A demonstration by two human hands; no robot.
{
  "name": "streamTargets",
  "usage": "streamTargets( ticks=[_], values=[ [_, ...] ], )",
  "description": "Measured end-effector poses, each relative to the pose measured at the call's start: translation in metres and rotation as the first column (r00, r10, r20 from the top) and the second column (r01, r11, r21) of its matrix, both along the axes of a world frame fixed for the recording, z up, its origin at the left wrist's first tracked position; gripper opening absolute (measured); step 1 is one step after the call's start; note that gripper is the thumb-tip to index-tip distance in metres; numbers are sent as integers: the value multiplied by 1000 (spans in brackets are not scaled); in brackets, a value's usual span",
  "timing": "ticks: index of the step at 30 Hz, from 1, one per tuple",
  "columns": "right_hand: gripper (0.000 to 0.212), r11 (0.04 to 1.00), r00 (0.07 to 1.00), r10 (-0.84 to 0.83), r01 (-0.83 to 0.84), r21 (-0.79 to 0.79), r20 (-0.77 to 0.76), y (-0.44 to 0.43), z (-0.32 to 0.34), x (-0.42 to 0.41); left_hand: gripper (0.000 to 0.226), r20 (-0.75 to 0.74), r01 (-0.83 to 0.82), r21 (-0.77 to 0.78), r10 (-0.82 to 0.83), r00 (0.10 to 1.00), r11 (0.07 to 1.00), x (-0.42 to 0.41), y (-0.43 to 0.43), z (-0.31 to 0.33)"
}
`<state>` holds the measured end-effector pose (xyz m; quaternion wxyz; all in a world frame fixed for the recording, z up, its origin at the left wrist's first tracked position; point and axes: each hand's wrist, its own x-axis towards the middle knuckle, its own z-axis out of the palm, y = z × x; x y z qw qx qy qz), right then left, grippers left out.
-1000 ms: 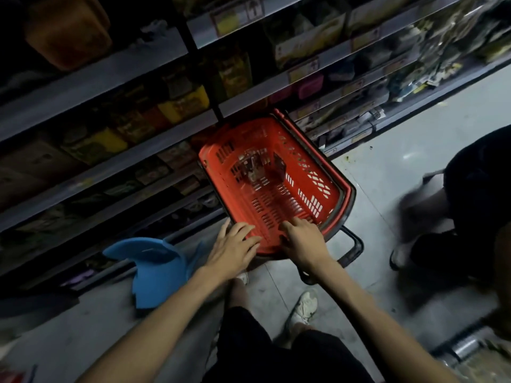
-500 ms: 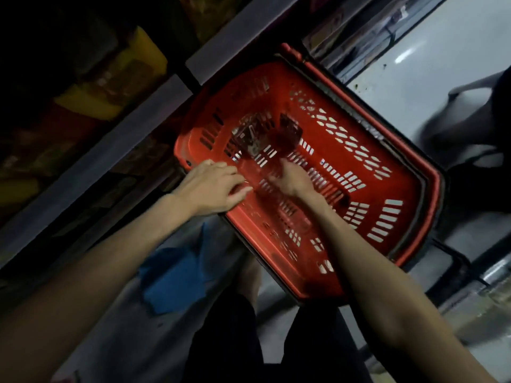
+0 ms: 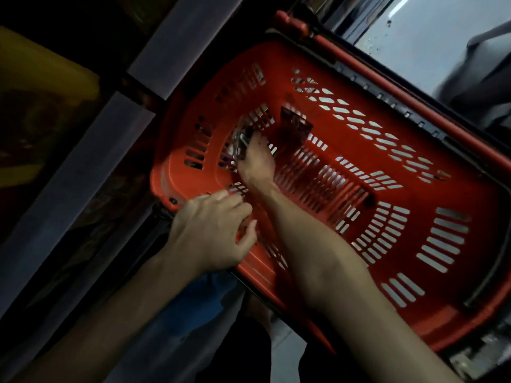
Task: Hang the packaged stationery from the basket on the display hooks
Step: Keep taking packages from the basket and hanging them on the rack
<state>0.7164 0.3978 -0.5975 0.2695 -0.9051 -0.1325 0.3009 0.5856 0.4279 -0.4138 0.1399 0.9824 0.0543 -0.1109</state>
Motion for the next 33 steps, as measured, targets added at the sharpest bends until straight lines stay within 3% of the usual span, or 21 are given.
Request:
streamTargets(
  ticks=[4,7,12,16,19,23,29,33],
  values=[
    [33,987,991,-71,87,138,-117,-21,-2,-14,29,-3,-9,-16,9,1000,1000,0,0,0],
    [35,975,972,-141,169,146,-190,-47,6,-19,28,-30,-18,-30,17,999,999,1,0,1],
    [41,989,992,-127,126,73,4,-91,19,-2,28,-61,-35,-57,31,998,998,2,0,3],
    [48,961,962,-273,274,-33,23,-88,22,24,30,-64,-31,-57,28,998,998,3,0,4],
    [48,933,934,-358,357,36,16,-77,24,26,30,-64,-36,-59,32,997,998,5,-1,5],
    [51,947,949,-315,316,65,-28,-64,23,23,29,-56,-42,-62,39,998,997,7,-2,5],
    [46,853,868,-497,490,177,-8,-42,31,24,30,-74,-46,-37,43,996,998,7,-2,3],
    [48,894,906,-421,406,189,47,-42,29,21,28,-69,-45,-37,43,997,998,7,-2,5]
  ],
)
